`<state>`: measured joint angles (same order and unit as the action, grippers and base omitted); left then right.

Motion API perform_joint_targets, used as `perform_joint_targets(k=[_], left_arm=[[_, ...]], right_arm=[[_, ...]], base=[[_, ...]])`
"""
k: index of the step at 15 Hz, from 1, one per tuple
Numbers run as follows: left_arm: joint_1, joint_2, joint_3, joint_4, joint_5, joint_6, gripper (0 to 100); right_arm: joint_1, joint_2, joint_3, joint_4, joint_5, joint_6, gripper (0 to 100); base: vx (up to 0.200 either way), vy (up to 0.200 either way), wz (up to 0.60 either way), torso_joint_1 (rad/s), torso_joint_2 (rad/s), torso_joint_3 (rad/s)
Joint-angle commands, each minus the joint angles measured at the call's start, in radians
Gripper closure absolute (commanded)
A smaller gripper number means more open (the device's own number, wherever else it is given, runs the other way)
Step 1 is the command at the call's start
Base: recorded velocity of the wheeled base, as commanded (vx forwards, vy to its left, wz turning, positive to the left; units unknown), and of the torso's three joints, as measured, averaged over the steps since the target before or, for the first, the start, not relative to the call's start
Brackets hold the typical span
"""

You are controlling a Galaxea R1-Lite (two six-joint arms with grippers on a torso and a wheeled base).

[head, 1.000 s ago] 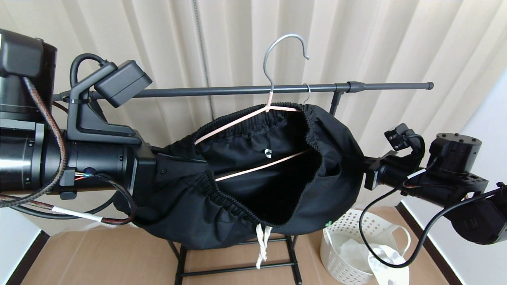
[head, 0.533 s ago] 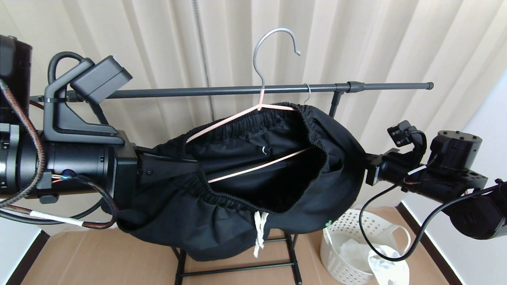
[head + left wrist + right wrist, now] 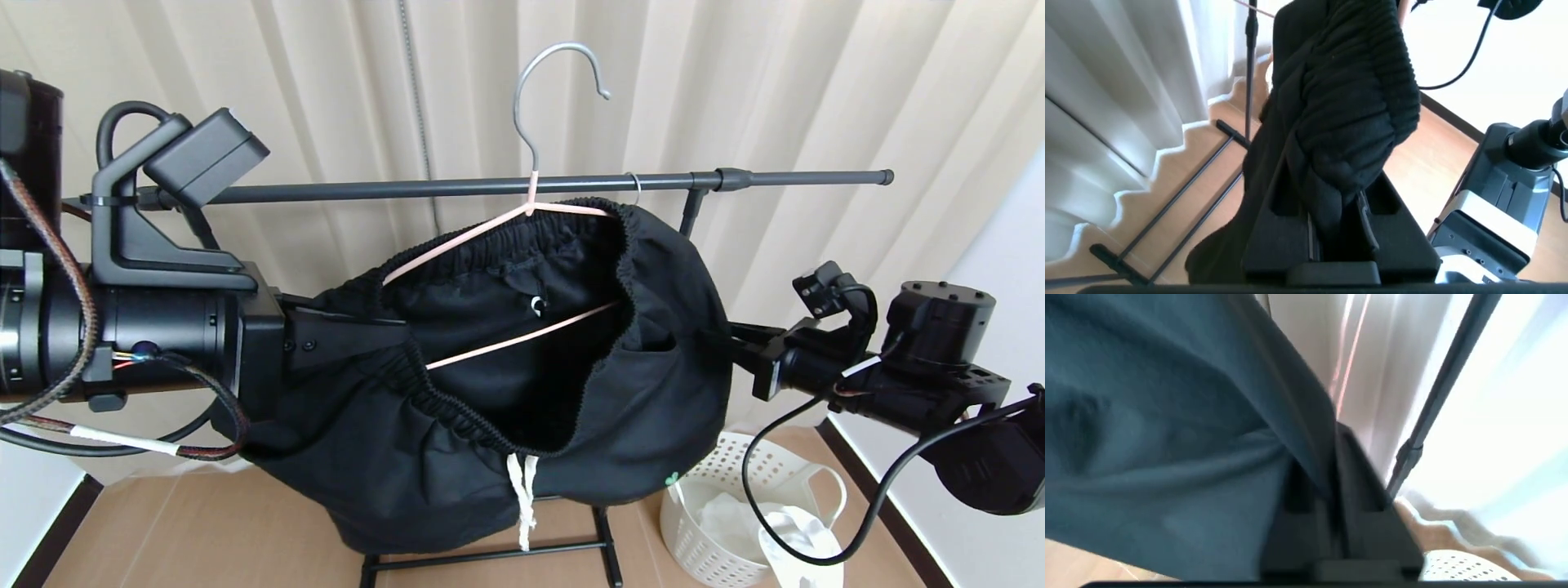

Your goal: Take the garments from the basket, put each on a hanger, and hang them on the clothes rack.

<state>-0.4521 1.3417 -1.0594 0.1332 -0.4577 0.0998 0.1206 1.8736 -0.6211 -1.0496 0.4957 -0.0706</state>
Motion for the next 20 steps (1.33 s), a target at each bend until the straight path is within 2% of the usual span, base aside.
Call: perform_joint_targets(k=[1, 2, 4, 7, 11, 15, 18, 20], left_arm=[[0.001, 0.007, -0.001, 0.000, 0.001, 0.000, 100], [0.001, 0.005, 0.001, -0.001, 0.001, 0.000, 100], [0.001, 0.007, 0.001, -0.001, 0.001, 0.000, 100], [0.013, 0.008, 0.004, -0.010, 0.001, -0.003, 100], [0.076, 0.002, 0.050, -0.010, 0.004, -0.003, 100], [0.119, 0.028, 0.087, -0.007, 0.033, 0.000, 100], [0.118, 0.080, 0.114, -0.006, 0.103, 0.008, 100], [0.116, 0.119, 0.124, -0.006, 0.119, 0.015, 100]], right_arm=[[0.002, -0.041, 0.038, -0.001, 0.037, -0.032, 0], [0.001, -0.076, 0.073, -0.001, 0.103, -0.078, 0], [-0.001, -0.128, 0.104, 0.000, 0.147, -0.110, 0], [-0.001, -0.171, 0.093, 0.008, 0.150, -0.101, 0], [0.002, -0.215, 0.069, 0.011, 0.141, -0.006, 0], [0.002, -0.209, 0.063, 0.014, 0.130, -0.005, 0], [0.002, -0.203, 0.060, 0.014, 0.130, -0.005, 0], [0.001, -0.197, 0.057, 0.014, 0.129, -0.005, 0]], base=[[0.000, 0.000, 0.00, 0.000, 0.00, 0.000], [0.000, 0.000, 0.00, 0.000, 0.00, 0.000], [0.000, 0.000, 0.00, 0.000, 0.00, 0.000], [0.000, 0.000, 0.00, 0.000, 0.00, 0.000], [0.000, 0.000, 0.00, 0.000, 0.00, 0.000], [0.000, 0.000, 0.00, 0.000, 0.00, 0.000], [0.000, 0.000, 0.00, 0.000, 0.00, 0.000], [0.000, 0.000, 0.00, 0.000, 0.00, 0.000]])
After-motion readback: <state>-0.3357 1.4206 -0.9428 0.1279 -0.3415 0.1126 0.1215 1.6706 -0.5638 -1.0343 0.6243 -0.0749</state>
